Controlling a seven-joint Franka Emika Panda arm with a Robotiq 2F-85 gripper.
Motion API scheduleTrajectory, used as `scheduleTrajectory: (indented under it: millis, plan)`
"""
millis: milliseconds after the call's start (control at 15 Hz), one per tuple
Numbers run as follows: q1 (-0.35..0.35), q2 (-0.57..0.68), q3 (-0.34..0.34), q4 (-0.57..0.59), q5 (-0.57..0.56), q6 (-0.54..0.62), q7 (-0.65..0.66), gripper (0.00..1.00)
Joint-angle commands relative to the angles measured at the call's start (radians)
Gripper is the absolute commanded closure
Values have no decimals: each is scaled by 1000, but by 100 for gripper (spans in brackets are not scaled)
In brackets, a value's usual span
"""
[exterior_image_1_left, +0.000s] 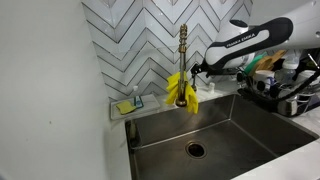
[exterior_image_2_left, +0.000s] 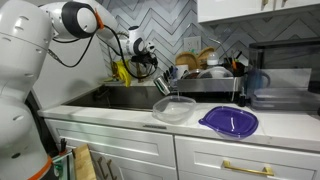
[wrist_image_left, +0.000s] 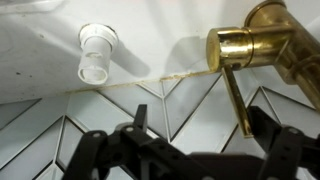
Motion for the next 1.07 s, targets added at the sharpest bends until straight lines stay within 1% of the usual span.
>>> scheduleTrajectory:
  millis: [0, 400, 600, 1000]
  plan:
    - [27, 8, -42, 11, -28, 0, 21, 0]
    - [42, 3, -68, 10, -51, -14, 36, 0]
    - [39, 2, -59, 9, -32, -15, 46, 0]
    - [47, -2, -80, 4, -53, -23, 56, 0]
